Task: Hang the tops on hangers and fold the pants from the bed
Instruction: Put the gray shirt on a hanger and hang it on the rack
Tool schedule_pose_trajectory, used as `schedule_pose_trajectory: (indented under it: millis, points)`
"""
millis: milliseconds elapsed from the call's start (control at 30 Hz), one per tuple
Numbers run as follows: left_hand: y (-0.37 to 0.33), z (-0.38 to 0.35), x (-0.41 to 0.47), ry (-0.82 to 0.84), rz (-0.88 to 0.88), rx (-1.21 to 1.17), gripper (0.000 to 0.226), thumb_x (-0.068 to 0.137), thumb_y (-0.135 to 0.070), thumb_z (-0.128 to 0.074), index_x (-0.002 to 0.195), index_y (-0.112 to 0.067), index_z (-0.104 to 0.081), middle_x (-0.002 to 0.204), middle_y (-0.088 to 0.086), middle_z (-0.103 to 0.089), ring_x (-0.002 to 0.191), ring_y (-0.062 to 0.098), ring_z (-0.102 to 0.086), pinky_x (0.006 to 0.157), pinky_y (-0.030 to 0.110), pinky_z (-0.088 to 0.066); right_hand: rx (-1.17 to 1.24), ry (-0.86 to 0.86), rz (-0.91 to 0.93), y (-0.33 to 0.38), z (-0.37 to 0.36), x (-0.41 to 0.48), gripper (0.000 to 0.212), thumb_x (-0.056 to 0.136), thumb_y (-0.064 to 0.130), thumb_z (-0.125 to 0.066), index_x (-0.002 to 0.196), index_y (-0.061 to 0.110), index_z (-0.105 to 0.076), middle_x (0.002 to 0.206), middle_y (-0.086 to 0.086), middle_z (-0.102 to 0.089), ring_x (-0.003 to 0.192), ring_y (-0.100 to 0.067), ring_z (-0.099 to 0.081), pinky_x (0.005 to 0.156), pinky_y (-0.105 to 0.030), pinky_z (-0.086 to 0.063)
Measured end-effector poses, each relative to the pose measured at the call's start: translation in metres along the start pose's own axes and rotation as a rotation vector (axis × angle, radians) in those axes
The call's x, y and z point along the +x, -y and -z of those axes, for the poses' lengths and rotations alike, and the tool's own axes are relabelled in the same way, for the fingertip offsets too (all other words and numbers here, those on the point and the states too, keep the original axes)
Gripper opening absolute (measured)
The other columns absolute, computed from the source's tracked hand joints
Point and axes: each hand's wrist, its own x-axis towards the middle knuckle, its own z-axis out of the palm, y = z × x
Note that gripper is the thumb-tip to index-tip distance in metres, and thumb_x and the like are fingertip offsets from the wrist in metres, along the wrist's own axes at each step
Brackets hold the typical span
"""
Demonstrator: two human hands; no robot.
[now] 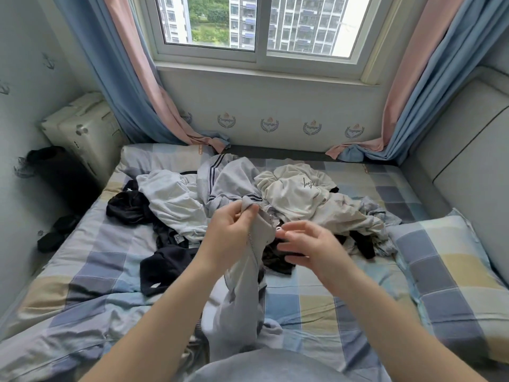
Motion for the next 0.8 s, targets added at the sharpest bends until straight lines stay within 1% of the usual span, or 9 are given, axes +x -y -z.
schedule_pose_trajectory:
  millis: [100,200,300,433,500,567,633,700,800]
  points:
    - [-0.015,-0.002,-0.003,-0.058,0.02,-0.072,0.029,0.1,-0.024,-0.06,0.087,0.001,-0.064,0.072,0.013,-0.06,0.069,0.024,-0.056,0.064,0.061,-0.052,-0.178,0.102,0.079,-0.023,-0.023,-0.002,0.021,0.089,0.006,-0.071,0.108,0.013,-0.067,0.108,-0.006,-0.075,0.095,-0.011,-0.07,0.082,-0.026,-0.056]
    - [-0.029,-0.003,-0.006,-0.097,0.061,-0.191,0.025,0.099,-0.022,-0.061,0.081,-0.006,-0.069,0.071,0.01,-0.069,0.068,0.024,-0.068,0.063,0.047,-0.061,-0.317,0.102,0.119,-0.037,-0.041,0.0,0.027,0.081,0.026,-0.072,0.107,0.019,-0.067,0.105,0.002,-0.074,0.099,-0.012,-0.069,0.091,-0.036,-0.056]
    - [-0.039,-0.003,-0.007,-0.099,0.071,-0.293,0.022,0.1,-0.02,-0.06,0.084,-0.01,-0.071,0.078,0.015,-0.071,0.072,0.027,-0.071,0.059,0.037,-0.062,-0.416,0.045,0.087,-0.046,-0.042,0.009,0.05,0.07,0.051,-0.06,0.105,0.017,-0.07,0.101,-0.001,-0.074,0.099,-0.021,-0.069,0.091,-0.049,-0.054]
    - [-0.046,0.003,-0.005,-0.148,0.051,-0.345,0.023,0.101,-0.022,-0.058,0.085,-0.013,-0.072,0.082,0.012,-0.075,0.076,0.024,-0.074,0.059,0.031,-0.059,-0.39,0.114,0.047,-0.062,-0.029,0.019,0.032,0.08,0.039,-0.068,0.104,0.019,-0.075,0.103,-0.012,-0.074,0.101,-0.039,-0.067,0.092,-0.058,-0.051]
    - [-0.046,0.008,-0.003,-0.177,0.063,-0.383,0.022,0.101,-0.021,-0.057,0.086,-0.013,-0.071,0.084,0.011,-0.075,0.078,0.024,-0.074,0.062,0.033,-0.059,-0.336,0.142,0.084,-0.065,-0.022,0.021,0.022,0.091,0.027,-0.069,0.105,0.011,-0.074,0.104,-0.019,-0.072,0.096,-0.036,-0.068,0.09,-0.052,-0.051]
    - [-0.043,0.011,0.0,-0.194,0.081,-0.409,0.021,0.102,-0.021,-0.057,0.089,-0.011,-0.07,0.084,0.011,-0.074,0.079,0.024,-0.074,0.064,0.035,-0.06,-0.279,0.159,0.125,-0.064,-0.017,0.021,0.035,0.093,0.03,-0.065,0.1,-0.004,-0.068,0.091,-0.027,-0.066,0.082,-0.023,-0.06,0.078,-0.041,-0.046]
    - [-0.04,0.013,0.002,-0.193,0.096,-0.4,0.02,0.102,-0.022,-0.056,0.094,-0.008,-0.068,0.085,0.011,-0.074,0.08,0.024,-0.074,0.064,0.036,-0.06,-0.249,0.166,0.16,-0.061,-0.015,0.021,0.05,0.093,0.035,-0.06,0.083,-0.014,-0.053,0.071,-0.017,-0.048,0.069,-0.021,-0.043,0.066,-0.034,-0.034]
    - [-0.036,0.012,0.003,-0.198,0.112,-0.362,0.021,0.102,-0.024,-0.056,0.098,-0.006,-0.066,0.082,0.008,-0.074,0.077,0.021,-0.073,0.062,0.034,-0.059,-0.212,0.144,0.217,-0.059,-0.015,0.021,0.046,0.099,0.026,-0.058,0.07,-0.006,-0.043,0.068,-0.008,-0.032,0.065,-0.02,-0.027,0.059,-0.033,-0.022]
    - [-0.031,0.013,0.005,-0.247,0.147,-0.314,0.022,0.102,-0.025,-0.055,0.102,-0.006,-0.066,0.075,0.003,-0.069,0.069,0.016,-0.068,0.055,0.027,-0.056,-0.205,0.051,0.322,-0.058,-0.011,0.022,0.035,0.096,0.013,-0.062,0.068,0.006,-0.042,0.063,0.001,-0.033,0.06,-0.012,-0.028,0.054,-0.026,-0.023]
